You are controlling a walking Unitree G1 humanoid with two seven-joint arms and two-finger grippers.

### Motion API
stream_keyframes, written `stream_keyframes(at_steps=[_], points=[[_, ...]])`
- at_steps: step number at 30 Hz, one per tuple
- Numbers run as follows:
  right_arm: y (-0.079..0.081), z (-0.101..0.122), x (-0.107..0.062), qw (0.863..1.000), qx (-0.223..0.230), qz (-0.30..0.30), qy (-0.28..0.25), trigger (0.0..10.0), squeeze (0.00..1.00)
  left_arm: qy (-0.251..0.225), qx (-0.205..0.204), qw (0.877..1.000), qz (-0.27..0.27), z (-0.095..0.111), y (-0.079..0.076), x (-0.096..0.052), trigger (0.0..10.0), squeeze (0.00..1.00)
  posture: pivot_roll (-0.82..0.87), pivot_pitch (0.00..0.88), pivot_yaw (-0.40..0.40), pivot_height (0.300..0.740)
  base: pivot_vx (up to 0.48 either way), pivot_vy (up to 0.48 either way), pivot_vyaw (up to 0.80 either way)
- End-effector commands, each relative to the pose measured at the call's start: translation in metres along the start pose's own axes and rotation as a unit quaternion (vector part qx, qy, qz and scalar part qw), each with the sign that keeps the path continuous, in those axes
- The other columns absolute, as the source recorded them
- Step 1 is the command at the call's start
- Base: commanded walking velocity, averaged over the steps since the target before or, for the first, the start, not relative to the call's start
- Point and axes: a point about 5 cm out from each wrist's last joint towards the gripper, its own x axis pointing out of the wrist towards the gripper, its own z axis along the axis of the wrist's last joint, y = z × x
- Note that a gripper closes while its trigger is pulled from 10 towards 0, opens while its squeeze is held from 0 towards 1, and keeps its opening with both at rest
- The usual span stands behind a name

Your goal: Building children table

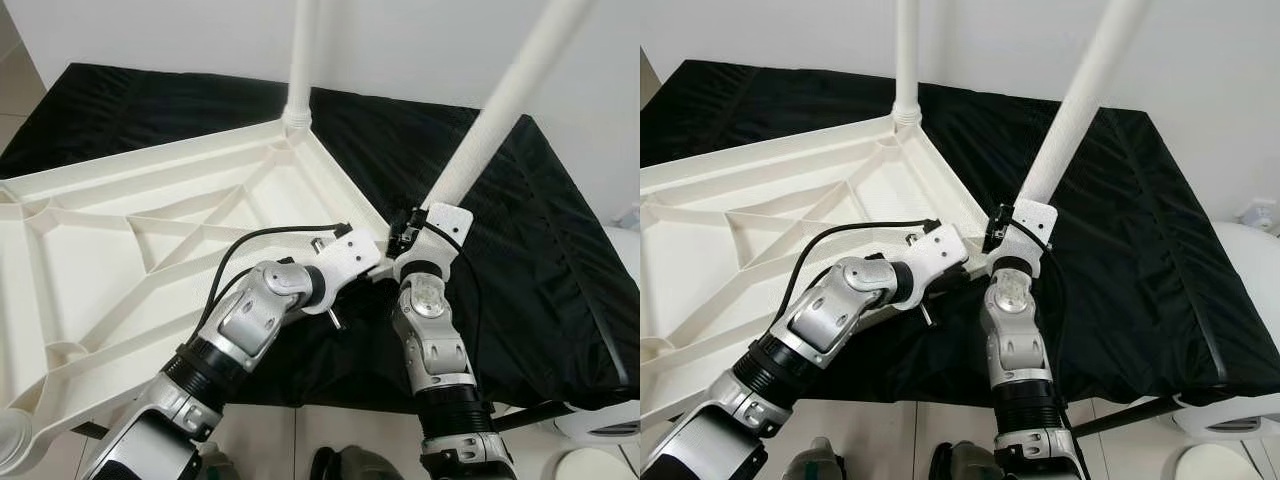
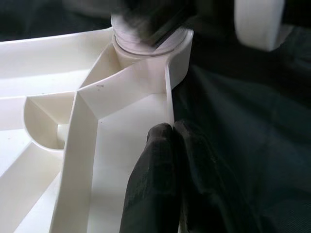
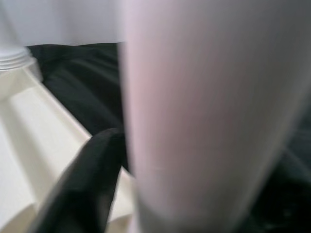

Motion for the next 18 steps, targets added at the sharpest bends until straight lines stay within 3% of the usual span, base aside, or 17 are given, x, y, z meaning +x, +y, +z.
stream_keyframes(at_steps=[1, 4, 5, 9, 10, 11, 18], points=[[0.008, -0.004, -0.006, 0.999, 0.030, 0.007, 0.008, 10.0, 1.00, -0.001, -0.001, 0.999, -0.044, 0.000, -0.012, 0.003, 10.0, 0.00, 0.06, 0.058, -0.106, 0.740, 0.000, 0.000, 0.00], [0.007, -0.003, -0.005, 0.999, 0.033, 0.025, 0.005, 10.0, 1.00, 0.000, -0.002, 0.999, -0.044, -0.001, -0.012, 0.003, 10.0, 0.00, 0.06, 0.058, -0.106, 0.740, 0.000, 0.000, 0.00], [0.007, -0.002, -0.005, 0.998, 0.041, 0.041, 0.001, 10.0, 0.00, 0.000, -0.002, 0.999, -0.045, -0.001, -0.012, 0.003, 10.0, 0.00, 0.06, 0.059, -0.103, 0.740, 0.000, 0.000, 0.00], [0.006, -0.002, -0.005, 0.998, 0.047, 0.052, -0.002, 10.0, 0.00, -0.001, -0.002, 0.999, -0.045, 0.000, -0.012, 0.003, 10.0, 0.00, 0.06, 0.059, -0.102, 0.740, 0.000, 0.000, 0.00], [0.005, -0.001, -0.005, 0.997, 0.047, 0.061, -0.006, 10.0, 0.00, -0.001, -0.004, 0.999, -0.045, 0.000, -0.012, 0.002, 10.0, 0.06, 0.06, 0.059, -0.102, 0.740, 0.000, 0.000, 0.00], [0.002, -0.001, -0.005, 0.996, 0.047, 0.070, -0.013, 10.0, 0.00, -0.002, -0.008, 0.999, -0.044, 0.000, -0.011, 0.002, 10.0, 1.00, 0.06, 0.059, -0.100, 0.740, 0.000, 0.000, 0.00], [-0.010, -0.002, -0.006, 0.995, 0.040, 0.092, -0.024, 10.0, 0.00, -0.008, -0.009, 0.999, -0.048, 0.002, -0.010, 0.001, 10.0, 1.00, 0.05, 0.053, -0.096, 0.740, 0.000, 0.000, 0.00]])
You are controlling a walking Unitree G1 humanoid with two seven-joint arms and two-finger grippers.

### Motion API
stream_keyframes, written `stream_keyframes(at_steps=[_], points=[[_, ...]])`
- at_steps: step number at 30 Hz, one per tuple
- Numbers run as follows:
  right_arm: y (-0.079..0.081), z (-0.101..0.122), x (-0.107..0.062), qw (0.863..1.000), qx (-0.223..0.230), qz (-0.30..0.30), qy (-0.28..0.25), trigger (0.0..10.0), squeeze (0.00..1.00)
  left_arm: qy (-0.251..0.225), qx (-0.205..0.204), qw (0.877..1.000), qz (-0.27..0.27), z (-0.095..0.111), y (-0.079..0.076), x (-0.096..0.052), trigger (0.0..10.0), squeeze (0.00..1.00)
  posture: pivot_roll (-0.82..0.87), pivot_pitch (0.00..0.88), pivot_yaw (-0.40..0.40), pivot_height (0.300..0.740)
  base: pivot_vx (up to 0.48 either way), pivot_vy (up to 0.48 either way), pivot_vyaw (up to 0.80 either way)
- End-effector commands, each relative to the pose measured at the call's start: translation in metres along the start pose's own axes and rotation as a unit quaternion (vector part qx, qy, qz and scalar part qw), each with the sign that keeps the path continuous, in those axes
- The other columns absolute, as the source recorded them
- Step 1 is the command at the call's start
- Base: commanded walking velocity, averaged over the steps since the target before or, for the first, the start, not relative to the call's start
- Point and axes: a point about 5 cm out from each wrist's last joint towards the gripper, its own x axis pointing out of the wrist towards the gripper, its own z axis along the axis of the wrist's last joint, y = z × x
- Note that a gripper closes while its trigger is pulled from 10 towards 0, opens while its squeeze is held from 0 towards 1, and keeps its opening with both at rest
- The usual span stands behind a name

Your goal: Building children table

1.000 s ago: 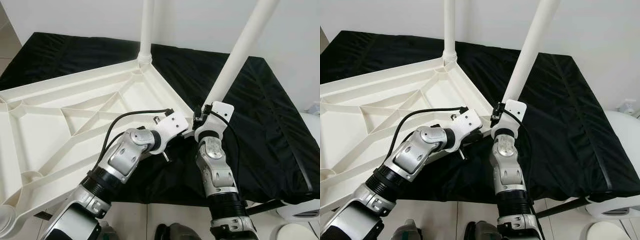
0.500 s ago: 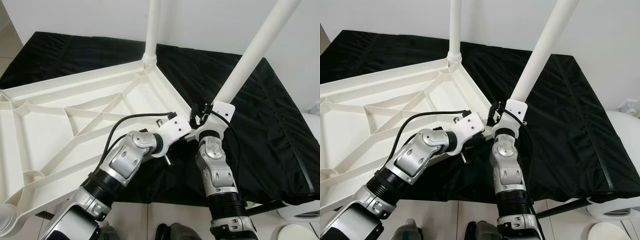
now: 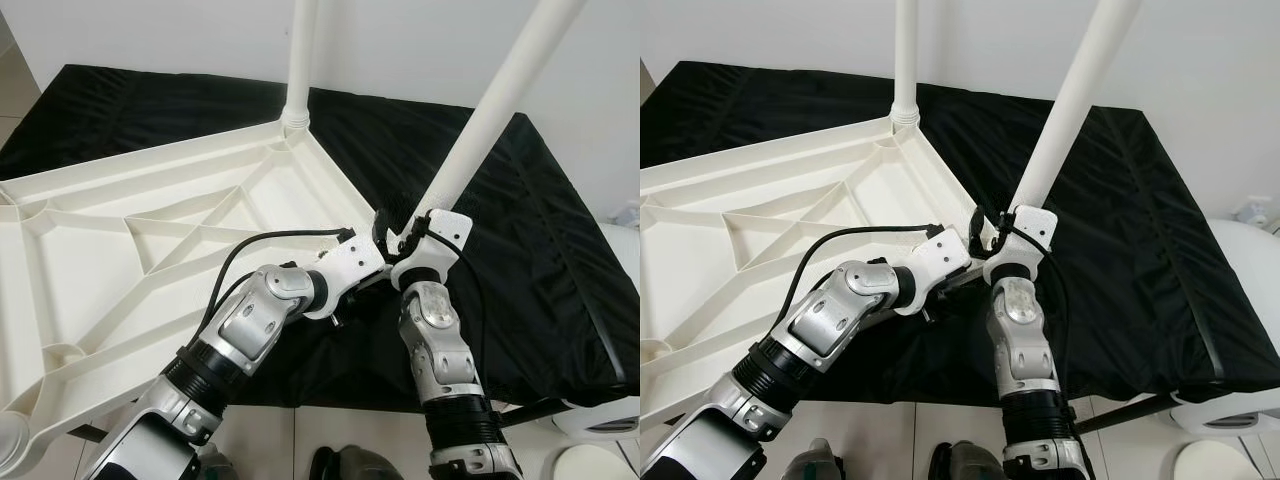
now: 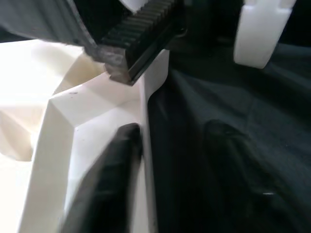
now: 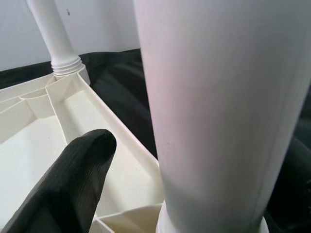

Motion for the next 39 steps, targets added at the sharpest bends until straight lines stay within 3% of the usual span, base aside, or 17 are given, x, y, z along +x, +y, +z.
stream_keyframes(at_steps=[1, 7, 8, 15, 16, 19, 20, 21, 29, 35, 36, 39], points=[[-0.005, 0.001, -0.002, 1.000, 0.003, -0.001, -0.006, 10.0, 0.00, -0.002, 0.003, 0.999, -0.039, 0.002, -0.007, 0.001, 10.0, 1.00, 0.05, 0.053, -0.096, 0.740, 0.000, 0.000, 0.00], [-0.017, -0.002, -0.002, 1.000, -0.009, -0.003, -0.005, 10.0, 0.00, -0.008, 0.014, 0.999, -0.039, 0.006, -0.004, -0.003, 10.0, 1.00, 0.04, 0.045, -0.098, 0.740, 0.000, 0.000, 0.00], [-0.019, -0.002, -0.002, 1.000, -0.014, -0.004, -0.007, 10.0, 0.00, -0.012, 0.016, 0.999, -0.038, 0.008, -0.002, -0.005, 10.0, 0.00, 0.05, 0.042, -0.100, 0.740, 0.000, 0.000, 0.00], [-0.028, -0.001, -0.002, 1.000, -0.025, -0.003, -0.017, 10.0, 0.00, -0.048, 0.024, 0.998, -0.036, 0.018, 0.005, -0.022, 10.0, 0.00, 0.05, 0.039, -0.101, 0.740, 0.000, 0.000, 0.00], [-0.029, 0.000, -0.002, 1.000, -0.021, 0.003, -0.021, 0.0, 0.00, -0.066, 0.024, 0.997, -0.035, 0.023, 0.007, -0.028, 10.0, 0.00, 0.05, 0.039, -0.101, 0.740, 0.000, 0.000, 0.00], [-0.030, 0.001, -0.003, 0.999, -0.025, 0.006, -0.024, 0.0, 0.00, -0.084, 0.022, 0.996, -0.034, 0.027, 0.008, -0.034, 10.0, 0.00, 0.05, 0.043, -0.103, 0.740, 0.000, 0.000, 0.00], [-0.030, 0.001, -0.003, 0.999, -0.025, 0.013, -0.023, 1.2, 0.00, -0.100, 0.021, 0.994, -0.034, 0.031, 0.008, -0.039, 10.0, 0.00, 0.05, 0.048, -0.105, 0.740, 0.000, 0.000, 0.00], [-0.031, 0.001, -0.003, 0.999, -0.025, 0.017, -0.021, 10.0, 0.00, -0.109, 0.020, 0.993, -0.034, 0.034, 0.008, -0.042, 10.0, 0.00, 0.05, 0.050, -0.106, 0.740, 0.000, 0.000, 0.00], [-0.032, -0.001, 0.003, 0.996, -0.027, 0.080, -0.005, 10.0, 0.00, -0.133, 0.001, 0.991, -0.030, 0.037, -0.004, -0.044, 10.0, 0.00, 0.03, 0.090, -0.122, 0.740, 0.000, 0.000, 0.00], [-0.039, 0.003, 0.006, 0.992, -0.045, 0.115, -0.009, 10.0, 0.00, -0.154, -0.027, 0.988, 0.021, 0.042, -0.005, -0.040, 10.0, 0.00, 0.02, 0.143, -0.139, 0.740, 0.000, 0.000, 0.00], [-0.039, 0.005, 0.006, 0.991, -0.043, 0.128, -0.010, 0.0, 0.00, -0.162, -0.035, 0.986, 0.026, 0.045, -0.007, -0.040, 10.0, 0.00, 0.02, 0.153, -0.142, 0.740, 0.000, 0.000, 0.00], [-0.040, 0.006, 0.006, 0.990, -0.042, 0.137, -0.010, 0.0, 0.00, -0.168, -0.041, 0.985, 0.029, 0.047, -0.010, -0.040, 10.0, 0.00, 0.02, 0.155, -0.142, 0.740, 0.000, 0.000, 0.00]])
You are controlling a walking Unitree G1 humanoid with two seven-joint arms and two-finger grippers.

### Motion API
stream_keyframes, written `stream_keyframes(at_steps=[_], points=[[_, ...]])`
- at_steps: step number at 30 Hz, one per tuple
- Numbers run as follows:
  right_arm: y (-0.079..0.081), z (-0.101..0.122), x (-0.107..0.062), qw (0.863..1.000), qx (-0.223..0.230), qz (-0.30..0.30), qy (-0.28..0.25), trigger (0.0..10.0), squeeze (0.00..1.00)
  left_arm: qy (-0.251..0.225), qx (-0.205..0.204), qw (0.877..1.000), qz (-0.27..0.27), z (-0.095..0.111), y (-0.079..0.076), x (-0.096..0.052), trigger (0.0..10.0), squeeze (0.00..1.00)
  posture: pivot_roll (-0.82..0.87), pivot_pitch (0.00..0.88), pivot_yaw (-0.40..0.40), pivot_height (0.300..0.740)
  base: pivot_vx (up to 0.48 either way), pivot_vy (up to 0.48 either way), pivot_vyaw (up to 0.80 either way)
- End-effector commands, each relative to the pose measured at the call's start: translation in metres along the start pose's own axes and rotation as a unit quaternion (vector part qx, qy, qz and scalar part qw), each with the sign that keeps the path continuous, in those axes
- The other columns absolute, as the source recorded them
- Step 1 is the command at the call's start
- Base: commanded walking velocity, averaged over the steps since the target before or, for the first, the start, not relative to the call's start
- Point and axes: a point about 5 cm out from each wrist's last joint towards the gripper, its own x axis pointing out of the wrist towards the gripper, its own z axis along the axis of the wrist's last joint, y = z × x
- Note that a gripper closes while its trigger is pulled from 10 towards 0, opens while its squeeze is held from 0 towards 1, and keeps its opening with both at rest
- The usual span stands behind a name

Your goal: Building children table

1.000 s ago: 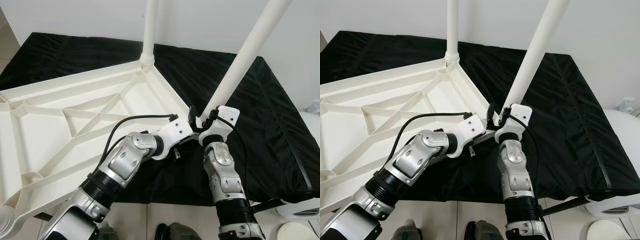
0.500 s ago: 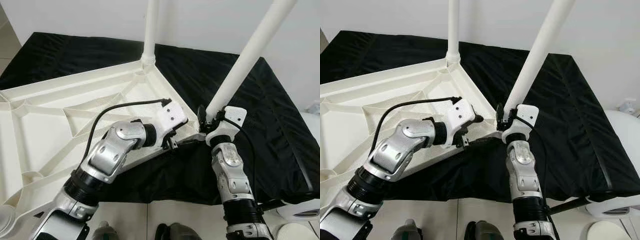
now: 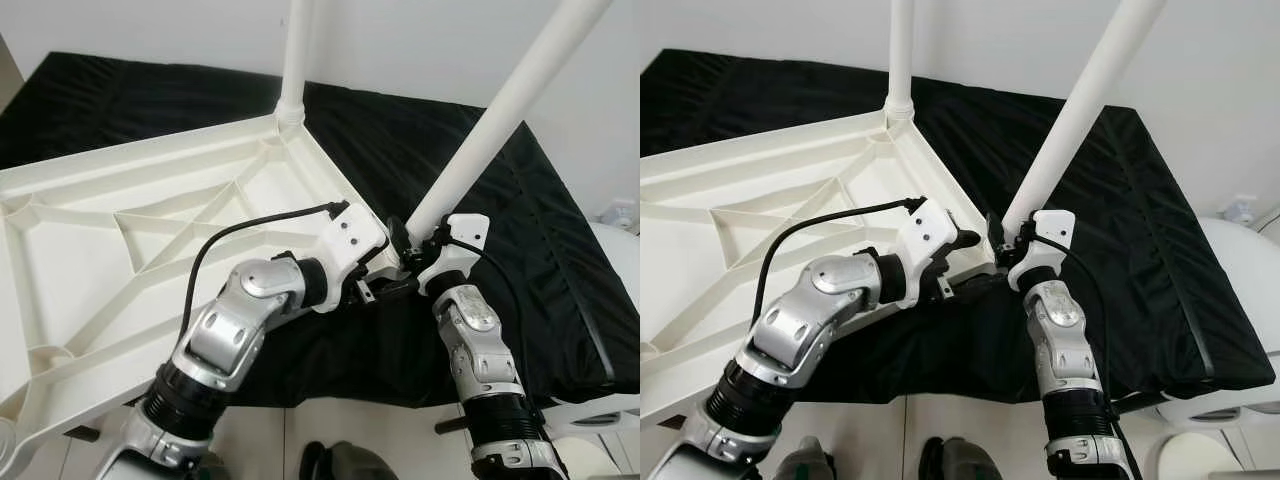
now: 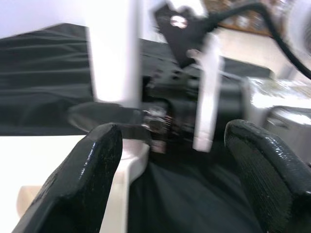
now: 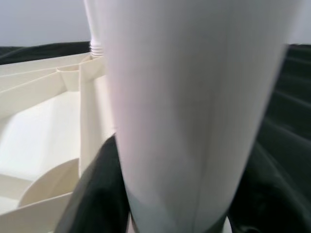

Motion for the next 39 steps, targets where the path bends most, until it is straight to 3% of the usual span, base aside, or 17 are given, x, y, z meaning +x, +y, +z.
stream_keyframes(at_steps=[1, 3, 5, 9, 14, 18, 19, 24, 30, 36, 37, 38, 39], points=[[-0.005, 0.002, -0.001, 1.000, -0.006, 0.015, 0.002, 10.0, 0.00, -0.009, -0.008, 1.000, 0.014, 0.004, -0.005, 0.001, 10.0, 0.00, 0.02, 0.172, -0.146, 0.740, 0.000, 0.000, 0.00], [-0.006, 0.004, 0.000, 0.999, -0.005, 0.035, 0.000, 10.0, 0.00, -0.014, -0.012, 1.000, 0.017, 0.007, -0.010, 0.002, 10.0, 0.00, 0.01, 0.184, -0.150, 0.740, 0.000, 0.000, 0.00], [-0.008, 0.009, 0.001, 0.996, -0.011, 0.084, 0.001, 10.0, 0.00, -0.011, 0.028, 0.999, 0.020, 0.013, -0.021, 0.004, 10.0, 0.00, 0.01, 0.198, -0.151, 0.740, 0.000, 0.000, 0.00], [-0.021, 0.015, 0.002, 0.989, -0.009, 0.148, 0.011, 10.0, 0.00, -0.041, -0.019, 0.998, 0.035, 0.028, -0.032, 0.012, 10.0, 0.00, 0.01, 0.220, -0.153, 0.740, 0.000, 0.000, 0.00], [-0.036, 0.018, 0.007, 0.985, -0.025, 0.168, 0.020, 10.0, 0.00, -0.047, -0.030, 0.997, 0.044, 0.031, -0.037, 0.016, 10.0, 0.00, 0.00, 0.231, -0.151, 0.740, 0.000, 0.000, 0.00], [-0.048, 0.020, 0.014, 0.986, -0.036, 0.161, 0.025, 10.0, 0.00, -0.044, -0.035, 0.997, 0.052, 0.031, -0.037, 0.017, 10.0, 0.00, 0.00, 0.233, -0.151, 0.740, 0.000, 0.000, 0.00], [-0.054, 0.021, 0.023, 0.989, -0.037, 0.143, 0.023, 10.0, 0.00, -0.048, -0.040, 0.996, 0.058, 0.033, -0.037, 0.016, 10.0, 0.00, 0.00, 0.241, -0.155, 0.740, 0.000, 0.000, 0.00], [-0.054, 0.023, 0.029, 0.990, -0.027, 0.141, 0.015, 10.0, 0.00, -0.050, -0.043, 0.996, 0.062, 0.035, -0.038, 0.015, 10.0, 0.00, 0.00, 0.244, -0.156, 0.740, 0.000, 0.000, 0.00], [-0.057, 0.017, 0.041, 0.999, -0.025, 0.038, -0.013, 10.0, 0.00, -0.083, -0.050, 0.992, 0.084, 0.054, -0.036, 0.022, 10.0, 0.00, -0.04, 0.275, -0.153, 0.740, 0.000, 0.000, 0.00], [-0.058, 0.015, 0.042, 0.999, -0.025, 0.027, -0.020, 10.0, 0.00, -0.085, -0.054, 0.991, 0.086, 0.057, -0.037, 0.023, 10.0, 0.00, -0.05, 0.280, -0.151, 0.740, 0.000, 0.000, 0.00], [-0.053, 0.016, 0.040, 0.999, -0.007, 0.025, -0.036, 10.0, 0.89, -0.090, -0.055, 0.991, 0.083, 0.059, -0.037, 0.025, 10.0, 0.00, -0.05, 0.294, -0.145, 0.740, 0.000, 0.000, 0.00], [-0.049, 0.016, 0.038, 0.999, 0.008, 0.023, -0.048, 10.0, 0.89, -0.093, -0.056, 0.991, 0.081, 0.061, -0.037, 0.027, 10.0, 0.00, -0.05, 0.294, -0.145, 0.740, 0.000, 0.000, 0.00], [-0.045, 0.019, 0.035, 0.997, 0.017, 0.024, -0.064, 10.0, 0.00, -0.095, -0.055, 0.991, 0.082, 0.062, -0.036, 0.028, 10.0, 0.00, -0.05, 0.296, -0.142, 0.740, 0.000, 0.000, 0.00]])
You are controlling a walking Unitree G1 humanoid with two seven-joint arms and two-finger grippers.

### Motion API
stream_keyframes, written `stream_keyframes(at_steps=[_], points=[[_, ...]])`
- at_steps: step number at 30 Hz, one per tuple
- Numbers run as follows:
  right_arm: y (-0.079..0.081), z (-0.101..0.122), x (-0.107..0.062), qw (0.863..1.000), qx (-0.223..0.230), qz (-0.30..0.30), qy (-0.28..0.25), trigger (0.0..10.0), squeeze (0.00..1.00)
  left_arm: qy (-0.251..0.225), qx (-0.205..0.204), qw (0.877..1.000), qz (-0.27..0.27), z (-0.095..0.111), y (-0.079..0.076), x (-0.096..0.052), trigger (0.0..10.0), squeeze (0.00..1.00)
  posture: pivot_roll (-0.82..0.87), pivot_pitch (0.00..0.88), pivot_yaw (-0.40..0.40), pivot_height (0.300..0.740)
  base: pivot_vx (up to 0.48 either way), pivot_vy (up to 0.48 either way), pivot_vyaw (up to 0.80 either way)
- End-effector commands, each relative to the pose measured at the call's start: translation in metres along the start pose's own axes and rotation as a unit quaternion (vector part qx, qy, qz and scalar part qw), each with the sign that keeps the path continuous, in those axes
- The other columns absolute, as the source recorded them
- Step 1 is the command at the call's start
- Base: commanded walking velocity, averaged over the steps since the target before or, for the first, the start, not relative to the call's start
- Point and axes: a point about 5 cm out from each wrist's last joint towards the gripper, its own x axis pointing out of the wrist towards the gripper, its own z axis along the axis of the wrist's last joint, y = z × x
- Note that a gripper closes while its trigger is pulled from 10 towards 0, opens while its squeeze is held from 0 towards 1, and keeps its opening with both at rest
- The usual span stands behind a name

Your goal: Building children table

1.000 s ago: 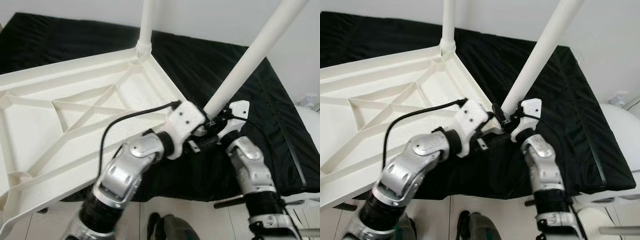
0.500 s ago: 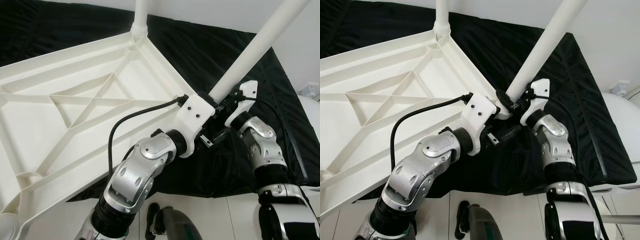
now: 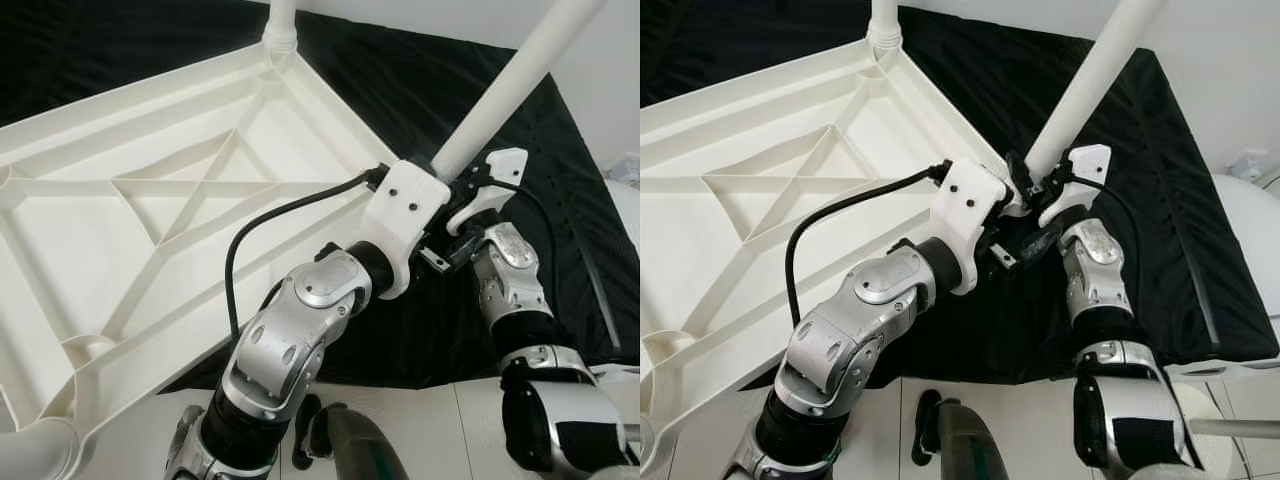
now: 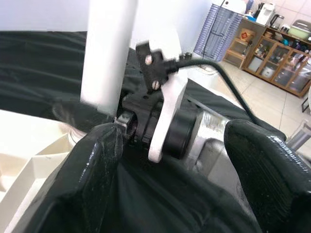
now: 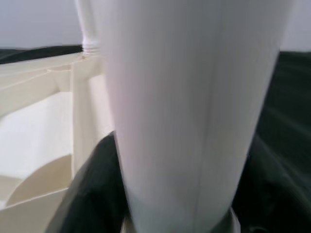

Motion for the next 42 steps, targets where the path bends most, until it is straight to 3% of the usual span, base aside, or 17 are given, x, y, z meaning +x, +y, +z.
stream_keyframes(at_steps=[1, 8, 14, 15, 17, 18, 28, 29, 32, 33, 42], points=[[-0.002, -0.013, -0.017, 0.999, 0.030, -0.028, 0.015, 10.0, 0.00, -0.006, -0.003, 1.000, -0.014, 0.003, -0.005, 0.007, 10.0, 0.00, -0.05, 0.296, -0.142, 0.740, 0.000, 0.000, 0.00], [0.009, 0.002, -0.030, 0.998, 0.010, -0.046, -0.035, 10.0, 0.00, -0.008, -0.005, 1.000, -0.003, 0.005, -0.001, 0.011, 10.0, 0.00, -0.05, 0.294, -0.127, 0.740, 0.000, 0.000, 0.00], [0.014, 0.004, -0.035, 0.998, 0.008, -0.048, -0.043, 10.0, 0.00, -0.008, -0.004, 1.000, 0.005, 0.005, 0.003, 0.011, 10.0, 0.00, -0.05, 0.294, -0.127, 0.740, 0.000, 0.000, 0.00], [0.017, 0.006, -0.038, 0.998, 0.009, -0.044, -0.047, 10.0, 0.93, -0.007, 0.000, 1.000, 0.013, 0.004, 0.006, 0.011, 10.0, 0.00, -0.04, 0.288, -0.119, 0.740, 0.000, 0.000, 0.00], [0.017, 0.006, -0.038, 0.998, 0.009, -0.044, -0.047, 10.0, 0.93, -0.007, 0.000, 1.000, 0.013, 0.004, 0.006, 0.011, 10.0, 0.00, -0.04, 0.288, -0.119, 0.740, 0.000, 0.000, 0.00], [0.021, 0.010, -0.041, 0.998, 0.009, -0.043, -0.053, 10.0, 1.00, -0.004, 0.003, 1.000, 0.023, 0.003, 0.010, 0.010, 10.0, 0.00, -0.04, 0.285, -0.115, 0.740, 0.000, 0.000, 0.00], [0.037, 0.038, -0.047, 0.994, -0.020, -0.053, -0.098, 10.0, 1.00, 0.010, 0.024, 0.997, 0.067, -0.003, 0.029, 0.002, 10.0, 0.00, 0.00, 0.247, -0.098, 0.740, 0.000, 0.000, 0.00], [0.040, 0.038, -0.049, 0.994, -0.019, -0.047, -0.093, 10.0, 0.93, 0.011, 0.025, 0.997, 0.075, -0.003, 0.033, 0.001, 10.0, 0.00, 0.01, 0.236, -0.093, 0.740, 0.000, 0.000, 0.00], [0.041, 0.037, -0.051, 0.995, -0.018, -0.043, -0.090, 10.0, 0.93, 0.011, 0.025, 0.996, 0.080, -0.003, 0.035, 0.000, 10.0, 0.00, 0.01, 0.236, -0.093, 0.740, 0.000, 0.000, 0.00], [0.044, 0.036, -0.053, 0.996, -0.020, -0.035, -0.085, 10.0, 0.00, 0.012, 0.030, 0.996, 0.088, -0.003, 0.038, -0.002, 10.0, 0.00, 0.02, 0.230, -0.090, 0.740, 0.000, 0.000, 0.00], [0.056, 0.027, -0.071, 0.998, -0.028, -0.022, -0.053, 10.0, 0.00, 0.032, 0.062, 0.989, 0.127, -0.009, 0.058, -0.011, 10.0, 0.00, 0.04, 0.191, -0.087, 0.740, 0.000, 0.000, 0.00]])
